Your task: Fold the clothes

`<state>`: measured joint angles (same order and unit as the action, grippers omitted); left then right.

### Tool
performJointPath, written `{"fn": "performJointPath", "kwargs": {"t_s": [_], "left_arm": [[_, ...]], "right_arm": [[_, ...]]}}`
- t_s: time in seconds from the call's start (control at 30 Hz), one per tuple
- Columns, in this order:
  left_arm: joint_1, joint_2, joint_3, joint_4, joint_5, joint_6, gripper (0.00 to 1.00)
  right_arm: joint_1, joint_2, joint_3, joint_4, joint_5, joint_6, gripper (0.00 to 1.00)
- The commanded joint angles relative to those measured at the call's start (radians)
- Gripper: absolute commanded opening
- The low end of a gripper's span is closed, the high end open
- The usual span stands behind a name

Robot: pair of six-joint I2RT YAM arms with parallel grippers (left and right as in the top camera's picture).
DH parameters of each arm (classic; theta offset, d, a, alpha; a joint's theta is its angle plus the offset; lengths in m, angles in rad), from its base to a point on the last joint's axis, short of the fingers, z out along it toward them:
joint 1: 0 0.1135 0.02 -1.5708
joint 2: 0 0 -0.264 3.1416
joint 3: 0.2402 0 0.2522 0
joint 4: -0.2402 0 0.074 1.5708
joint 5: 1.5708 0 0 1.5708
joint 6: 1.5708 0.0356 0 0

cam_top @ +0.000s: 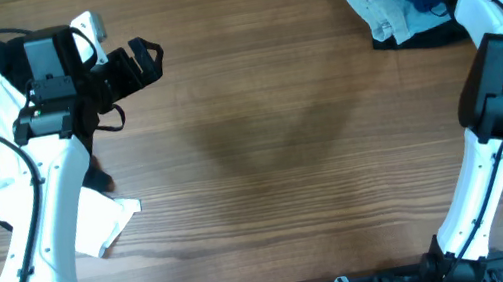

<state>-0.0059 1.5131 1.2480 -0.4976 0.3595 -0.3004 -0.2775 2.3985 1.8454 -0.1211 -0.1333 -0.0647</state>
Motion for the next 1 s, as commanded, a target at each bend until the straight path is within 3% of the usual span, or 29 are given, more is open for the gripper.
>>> {"fn": "performJointPath", "kwargs": {"t_s": [0.0,0.27,0.47,0.83,0.97], "left_arm": [[0.003,0.008,-0.004,0.003,-0.013,0.005,1.00],[0.003,0.008,-0.004,0.003,-0.013,0.005,1.00],[0.003,0.008,-0.004,0.003,-0.013,0.005,1.00],[0.003,0.008,-0.004,0.003,-0.013,0.005,1.00],[0.003,0.008,-0.004,0.002,-0.013,0.005,1.00]], "right_arm": [[-0.009,-0.172,-0.056,-0.086,0.037,-0.024,0.99],[-0.007,-0.811,-0.056,-0.360,-0.033,-0.027,1.00],[-0.007,-1.073,-0.056,-0.405,-0.078,0.015,1.00],[-0.007,-1.134,-0.058,-0.431,-0.078,0.014,1.00],[-0.002,-1.135,-0.061,-0.602,-0.077,0.014,1.00]]}}
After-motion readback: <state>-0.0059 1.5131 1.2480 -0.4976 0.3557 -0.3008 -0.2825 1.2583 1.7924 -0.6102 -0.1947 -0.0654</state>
